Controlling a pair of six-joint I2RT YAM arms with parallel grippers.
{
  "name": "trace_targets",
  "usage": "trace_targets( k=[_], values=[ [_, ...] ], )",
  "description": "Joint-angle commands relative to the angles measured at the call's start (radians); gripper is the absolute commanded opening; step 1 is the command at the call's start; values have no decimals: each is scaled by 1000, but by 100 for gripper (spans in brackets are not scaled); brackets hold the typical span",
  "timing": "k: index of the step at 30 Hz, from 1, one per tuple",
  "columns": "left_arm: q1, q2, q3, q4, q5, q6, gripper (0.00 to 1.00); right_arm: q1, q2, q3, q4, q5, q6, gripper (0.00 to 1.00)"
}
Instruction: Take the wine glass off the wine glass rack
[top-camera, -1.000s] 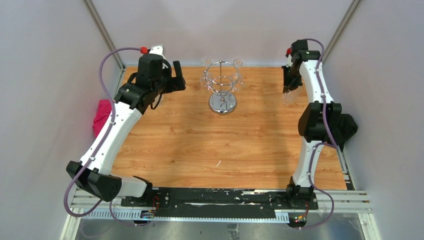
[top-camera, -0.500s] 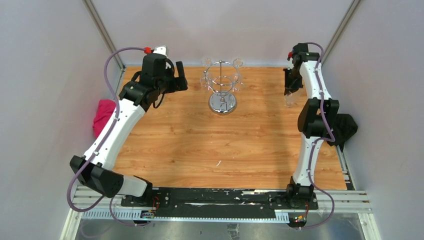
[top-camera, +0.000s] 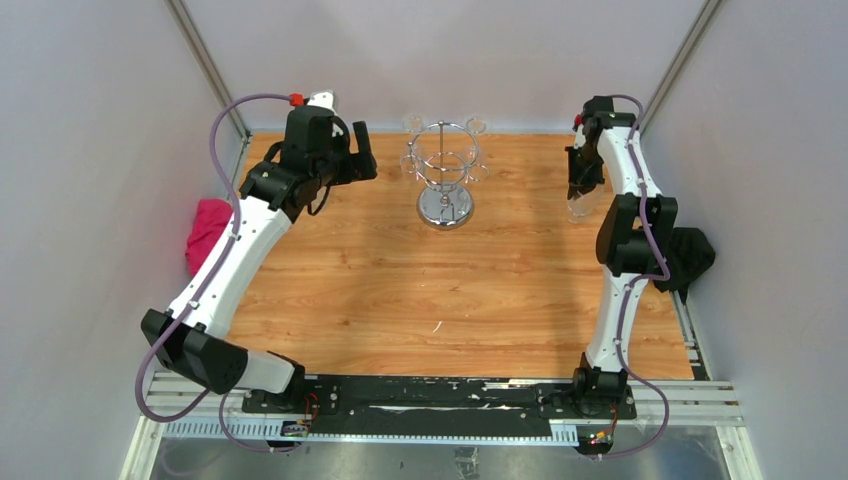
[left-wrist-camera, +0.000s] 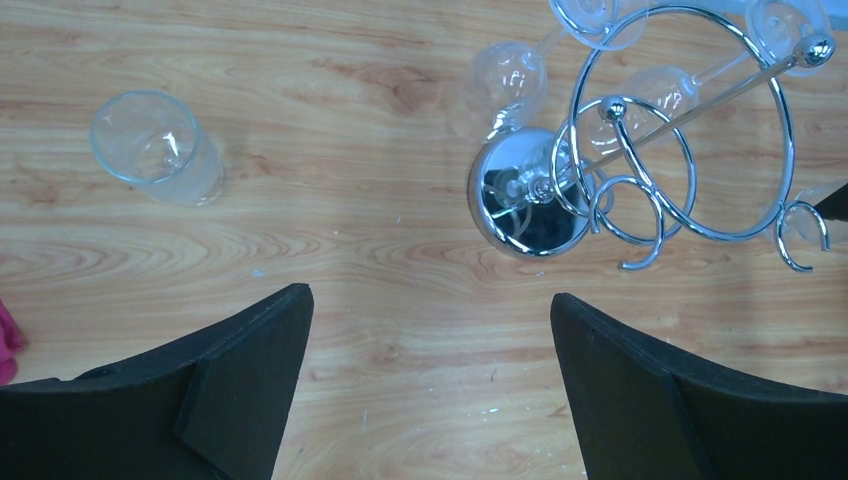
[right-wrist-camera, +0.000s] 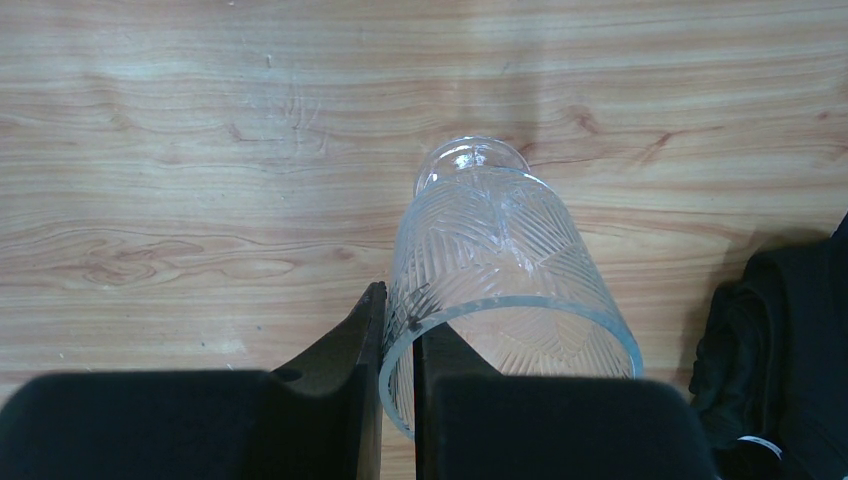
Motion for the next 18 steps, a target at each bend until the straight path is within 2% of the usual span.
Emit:
trace_targets(
  k=[1, 18],
  values=[
    [-7, 10, -11, 20, 13, -8, 95, -19, -23, -33, 12, 23, -17, 0],
    [-7, 17, -20, 27, 21, -6, 95, -21, -56, -153, 64, 33, 3, 0]
  ],
)
